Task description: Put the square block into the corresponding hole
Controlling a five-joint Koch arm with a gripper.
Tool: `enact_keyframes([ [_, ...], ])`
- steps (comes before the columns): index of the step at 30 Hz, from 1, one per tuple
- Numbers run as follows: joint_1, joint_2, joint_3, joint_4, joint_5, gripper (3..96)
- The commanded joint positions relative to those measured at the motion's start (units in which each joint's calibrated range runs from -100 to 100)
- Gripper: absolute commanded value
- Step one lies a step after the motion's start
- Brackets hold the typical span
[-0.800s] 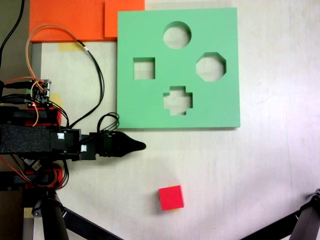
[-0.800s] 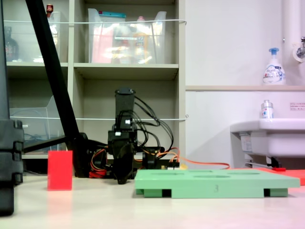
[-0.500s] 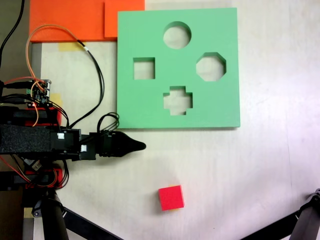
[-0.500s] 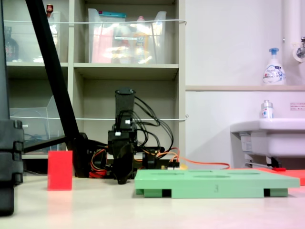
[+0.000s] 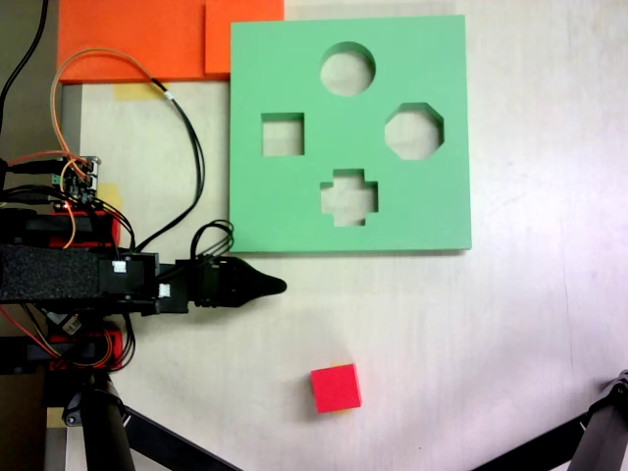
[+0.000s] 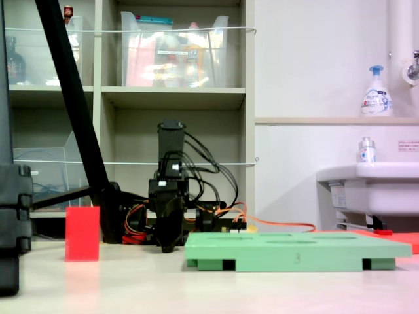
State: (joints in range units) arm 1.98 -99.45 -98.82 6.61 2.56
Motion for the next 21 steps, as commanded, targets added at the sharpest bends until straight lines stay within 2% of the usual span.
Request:
enact_keyframes([
  [1, -0.39, -0.55, -1.18, -5.79, 0.73, 47.9],
  [6, -0.59, -0.55, -1.18, -5.40, 2.00, 49.3],
  [10, -1.32, -0.55, -1.18, -4.63, 19.00, 46.5],
  [11, -2.44, -0.55, -1.18, -6.66, 19.98, 46.2],
  [13, -4.15, -0.55, 5.60, -17.54, 22.91, 46.0],
  [15, -4.30, -0.55, 22.85, -39.78, 27.11, 46.0],
  [18, -4.30, -0.55, 44.49, -60.29, 29.74, 45.8],
  [21, -4.05, 9.51, 64.73, -76.95, 30.43, 45.6],
])
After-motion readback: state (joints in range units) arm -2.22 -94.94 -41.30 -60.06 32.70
